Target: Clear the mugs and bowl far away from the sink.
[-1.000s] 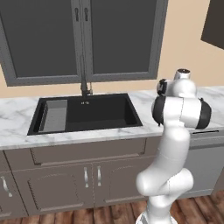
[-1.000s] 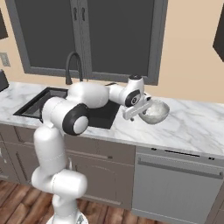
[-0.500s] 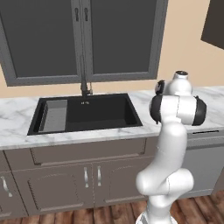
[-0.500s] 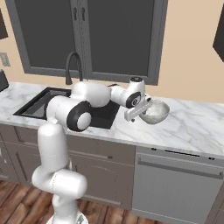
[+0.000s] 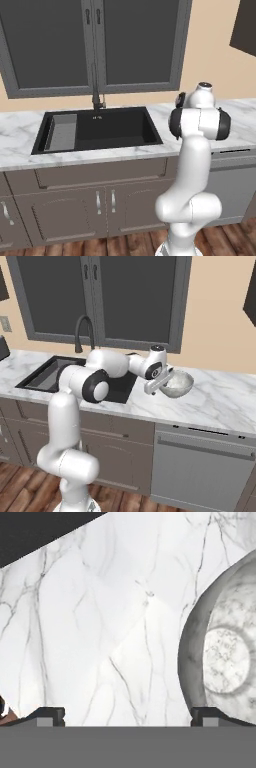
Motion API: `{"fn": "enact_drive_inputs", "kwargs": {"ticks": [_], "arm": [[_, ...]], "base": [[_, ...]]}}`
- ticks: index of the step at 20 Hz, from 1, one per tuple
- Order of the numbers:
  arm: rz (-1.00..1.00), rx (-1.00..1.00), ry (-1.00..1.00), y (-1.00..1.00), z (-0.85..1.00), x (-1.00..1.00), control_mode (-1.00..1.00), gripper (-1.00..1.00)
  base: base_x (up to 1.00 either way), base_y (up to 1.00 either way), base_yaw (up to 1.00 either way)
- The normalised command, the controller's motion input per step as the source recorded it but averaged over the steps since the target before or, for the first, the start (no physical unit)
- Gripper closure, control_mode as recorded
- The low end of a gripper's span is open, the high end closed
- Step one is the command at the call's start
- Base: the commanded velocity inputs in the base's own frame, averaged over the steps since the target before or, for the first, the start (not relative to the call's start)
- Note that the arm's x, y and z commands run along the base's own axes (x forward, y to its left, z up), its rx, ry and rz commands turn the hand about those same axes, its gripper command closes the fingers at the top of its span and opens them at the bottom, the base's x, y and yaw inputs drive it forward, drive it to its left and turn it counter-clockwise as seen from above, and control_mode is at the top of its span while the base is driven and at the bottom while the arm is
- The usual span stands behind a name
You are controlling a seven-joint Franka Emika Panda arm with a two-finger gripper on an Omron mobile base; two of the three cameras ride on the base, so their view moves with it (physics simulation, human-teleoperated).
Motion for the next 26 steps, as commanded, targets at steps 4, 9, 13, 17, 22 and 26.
{"fn": "enact_drive_inputs", "kwargs": {"ticks": [4,9,13,17,22,26], "arm": [[0.05,0.0,0.0,-0.06,-0.1,0.2,-1.0,-1.0],[0.05,0.0,0.0,-0.04,-0.09,0.18,-1.0,-1.0],[0.04,0.0,0.0,0.0,-0.1,0.16,-1.0,-1.0],[0.04,0.0,0.0,0.0,-0.12,0.1,-1.0,-1.0],[0.04,0.0,0.0,0.0,-0.15,0.14,-1.0,-1.0],[0.04,0.0,0.0,0.0,-0.16,0.13,-1.0,-1.0]], "base": [[0.0,0.0,0.0],[0.0,0.0,0.0],[0.0,0.0,0.0],[0.0,0.0,0.0],[0.0,0.0,0.0],[0.0,0.0,0.0]]}}
